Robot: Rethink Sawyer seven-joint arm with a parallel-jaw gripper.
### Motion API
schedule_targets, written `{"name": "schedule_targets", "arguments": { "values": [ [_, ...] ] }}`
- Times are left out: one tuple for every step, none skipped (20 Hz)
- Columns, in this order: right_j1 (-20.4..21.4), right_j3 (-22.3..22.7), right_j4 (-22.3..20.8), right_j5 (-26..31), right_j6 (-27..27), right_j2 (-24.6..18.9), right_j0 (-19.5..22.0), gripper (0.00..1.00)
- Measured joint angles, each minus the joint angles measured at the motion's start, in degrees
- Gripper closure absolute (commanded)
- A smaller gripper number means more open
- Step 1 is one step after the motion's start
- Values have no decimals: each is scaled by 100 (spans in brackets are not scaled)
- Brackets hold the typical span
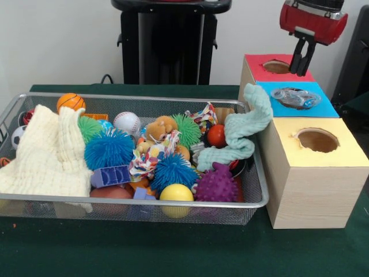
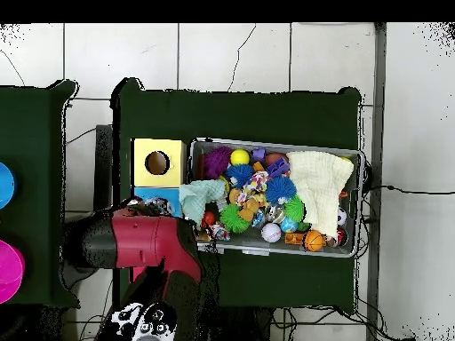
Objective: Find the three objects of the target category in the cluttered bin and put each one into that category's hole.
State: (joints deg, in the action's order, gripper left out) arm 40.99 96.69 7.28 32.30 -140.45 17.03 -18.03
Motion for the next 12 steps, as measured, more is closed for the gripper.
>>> {"name": "schedule_targets", "arguments": {
  "values": [
    [-11,0,0,0,0,1,-14,100],
    [-22,0,0,0,0,0,-30,100],
    [-28,-1,0,0,0,0,-37,100],
    [-36,0,0,0,0,0,-45,100],
    [-45,0,0,0,0,0,-47,100],
    [-55,0,0,0,0,1,-48,100],
    [-60,-1,0,0,0,1,-48,100],
    [-62,0,1,-1,0,1,-49,100],
    [-65,0,1,-1,0,1,-49,100],
    [-82,-1,1,-15,0,1,-48,100],
    [-99,-1,1,-37,0,1,-49,100],
    [-113,-1,1,-60,0,1,-49,100]
  ]
}}
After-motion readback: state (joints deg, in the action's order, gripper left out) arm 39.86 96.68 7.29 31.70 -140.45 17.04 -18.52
